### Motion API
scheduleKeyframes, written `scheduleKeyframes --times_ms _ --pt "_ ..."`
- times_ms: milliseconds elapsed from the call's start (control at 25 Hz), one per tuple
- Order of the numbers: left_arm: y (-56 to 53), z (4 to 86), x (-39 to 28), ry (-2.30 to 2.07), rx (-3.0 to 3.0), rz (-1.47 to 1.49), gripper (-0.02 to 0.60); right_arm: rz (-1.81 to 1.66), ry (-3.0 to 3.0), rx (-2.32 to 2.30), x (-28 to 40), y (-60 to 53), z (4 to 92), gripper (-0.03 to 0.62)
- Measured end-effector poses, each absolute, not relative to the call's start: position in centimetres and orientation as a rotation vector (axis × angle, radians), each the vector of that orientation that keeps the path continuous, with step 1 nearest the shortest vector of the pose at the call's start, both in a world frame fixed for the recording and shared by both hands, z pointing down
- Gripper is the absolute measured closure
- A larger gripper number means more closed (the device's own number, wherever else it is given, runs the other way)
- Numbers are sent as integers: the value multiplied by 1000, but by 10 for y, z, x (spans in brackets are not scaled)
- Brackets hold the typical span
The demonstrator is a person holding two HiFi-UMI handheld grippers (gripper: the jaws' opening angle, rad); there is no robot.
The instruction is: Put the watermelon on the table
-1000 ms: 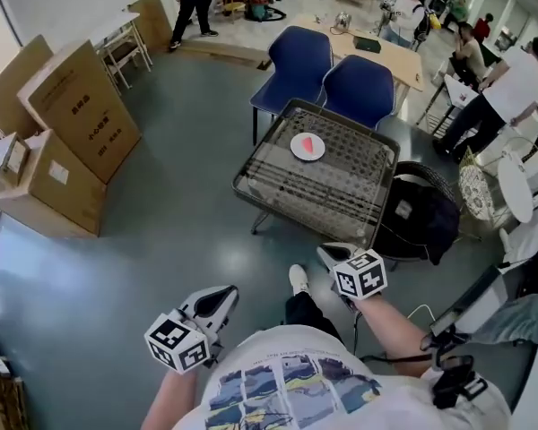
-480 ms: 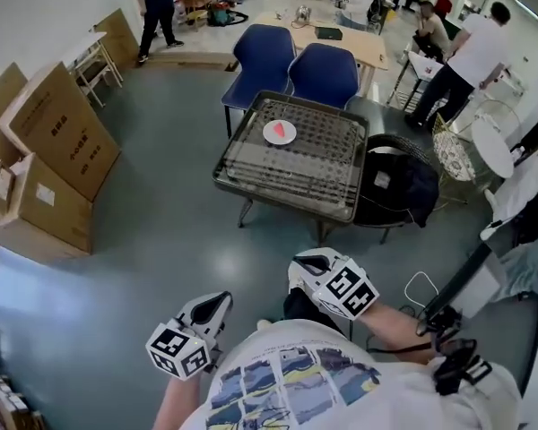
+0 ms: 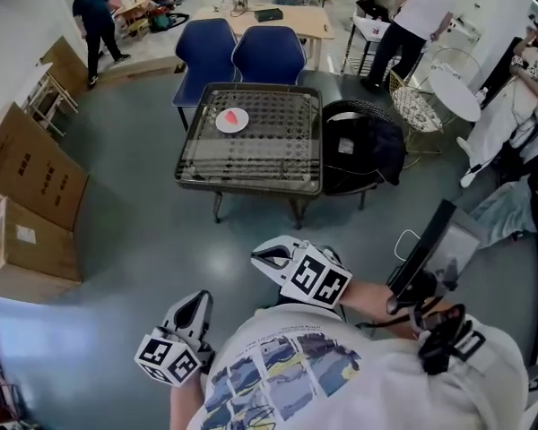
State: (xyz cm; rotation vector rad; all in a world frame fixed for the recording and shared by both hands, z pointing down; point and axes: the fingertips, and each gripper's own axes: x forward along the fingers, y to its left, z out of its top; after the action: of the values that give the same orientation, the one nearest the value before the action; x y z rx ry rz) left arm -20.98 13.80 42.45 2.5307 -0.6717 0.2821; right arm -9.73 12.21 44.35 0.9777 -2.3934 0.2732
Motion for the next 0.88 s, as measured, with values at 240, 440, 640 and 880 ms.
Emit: scheduleKeyframes --times_ms 240,440,640,880 --pt "138 425 -210 -679 2543 288 572 243 -2387 955 -102 125 440 585" --pt "137 423 -214 -688 2528 293 572 231 -2394 934 -108 124 434 585" --pt "137 426 -213 -685 2525 302 572 240 -2391 933 -106 121 438 585" --pt "137 423 -213 -682 2527 307 572 233 -2388 932 -107 119 435 585"
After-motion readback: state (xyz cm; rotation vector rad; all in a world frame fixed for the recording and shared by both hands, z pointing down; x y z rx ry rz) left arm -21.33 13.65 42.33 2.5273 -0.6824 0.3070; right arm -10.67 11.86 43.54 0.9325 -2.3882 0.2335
